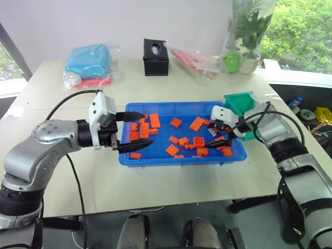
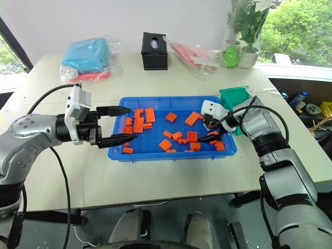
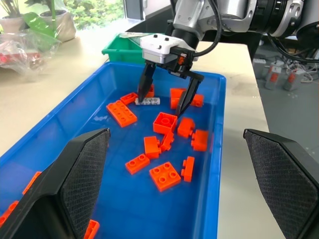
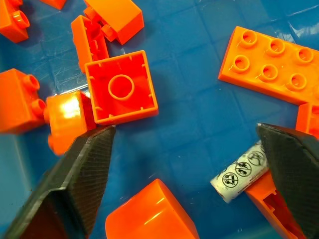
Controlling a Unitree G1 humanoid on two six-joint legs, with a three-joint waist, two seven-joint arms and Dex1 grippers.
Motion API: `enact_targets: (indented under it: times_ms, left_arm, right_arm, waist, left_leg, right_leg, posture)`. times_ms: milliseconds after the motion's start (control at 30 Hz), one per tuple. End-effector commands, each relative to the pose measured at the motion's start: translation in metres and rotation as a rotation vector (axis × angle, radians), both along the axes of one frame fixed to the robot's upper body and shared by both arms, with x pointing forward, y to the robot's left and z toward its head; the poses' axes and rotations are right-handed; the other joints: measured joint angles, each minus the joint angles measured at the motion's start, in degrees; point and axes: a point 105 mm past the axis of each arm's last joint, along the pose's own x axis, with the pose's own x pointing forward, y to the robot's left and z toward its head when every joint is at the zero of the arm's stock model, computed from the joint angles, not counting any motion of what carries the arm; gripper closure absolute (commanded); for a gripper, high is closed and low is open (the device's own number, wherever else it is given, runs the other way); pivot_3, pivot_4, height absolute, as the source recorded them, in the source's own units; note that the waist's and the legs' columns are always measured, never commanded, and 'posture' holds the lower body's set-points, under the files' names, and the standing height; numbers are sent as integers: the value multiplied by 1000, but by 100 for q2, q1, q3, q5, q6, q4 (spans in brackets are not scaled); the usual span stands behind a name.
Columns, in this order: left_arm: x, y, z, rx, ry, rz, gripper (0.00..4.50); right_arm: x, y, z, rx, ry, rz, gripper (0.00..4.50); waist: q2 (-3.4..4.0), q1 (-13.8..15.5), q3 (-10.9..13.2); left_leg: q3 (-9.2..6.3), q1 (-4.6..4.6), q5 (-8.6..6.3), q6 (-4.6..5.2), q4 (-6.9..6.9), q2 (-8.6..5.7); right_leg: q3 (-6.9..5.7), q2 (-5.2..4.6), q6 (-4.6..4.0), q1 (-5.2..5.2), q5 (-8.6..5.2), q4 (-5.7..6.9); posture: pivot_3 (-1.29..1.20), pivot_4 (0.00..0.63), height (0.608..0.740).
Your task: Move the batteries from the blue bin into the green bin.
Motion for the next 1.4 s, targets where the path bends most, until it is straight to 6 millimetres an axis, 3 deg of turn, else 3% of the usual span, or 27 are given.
enact_targets:
  times_ms: [33, 300, 400, 600, 767, 967, 1400]
  left_arm:
    - [-1, 1, 6, -9, -34, -1, 0]
    - [-3, 4, 5, -4, -35, 7, 0]
    - [-4, 5, 4, -3, -31, 11, 0]
    - [-3, 4, 2, -4, -25, 8, 0]
    - [2, 1, 4, -8, -28, -8, 0]
    - [4, -3, 5, -11, -29, -30, 0]
    - [3, -9, 8, -12, -35, -57, 0]
  right_arm:
    - [5, -6, 5, -5, -29, -28, 50]
    - [8, -11, 28, 35, -73, -192, 50]
    - [-1, -6, 38, 123, -43, -310, 50]
    - [-36, 8, 54, 206, 11, -365, 50]
    - [-38, 4, 60, 296, 112, -629, 50]
    - [-44, 1, 47, 288, 149, -740, 50]
    - [-18, 4, 21, 247, 129, -866, 50]
  waist:
    - [0, 2, 0]
    - [6, -1, 4]
    - [6, 0, 4]
    - [14, 5, 8]
    - [10, 4, 6]
    - [13, 5, 7]
    - [15, 5, 9]
  left_leg:
    - [0, 0, 0, 1, 0, 0]
    - [-1, -1, 2, 3, 1, 1]
    - [-3, -1, 1, 3, 0, 3]
    - [-3, 0, -7, 3, -3, 5]
    - [-3, 3, -10, 7, -3, 5]
    - [0, 0, -15, 15, -6, 2]
    - [1, 1, -15, 17, -6, 2]
  right_leg:
    - [0, 0, 0, 1, 0, 0]
    - [0, 0, 0, -1, 0, 0]
    - [0, 0, 0, 0, 0, 0]
    - [0, 1, 0, 0, 0, -3]
    - [-1, 1, -12, 2, -6, -8]
    - [-1, 1, -1, 1, -1, -14]
    - [-1, 4, 2, 1, 1, -13]
  posture:
    - [0, 150, 636]
    - [0, 150, 636]
    - [0, 150, 636]
    - [0, 150, 636]
    - [0, 150, 636]
    - [0, 150, 636]
    - [0, 150, 636]
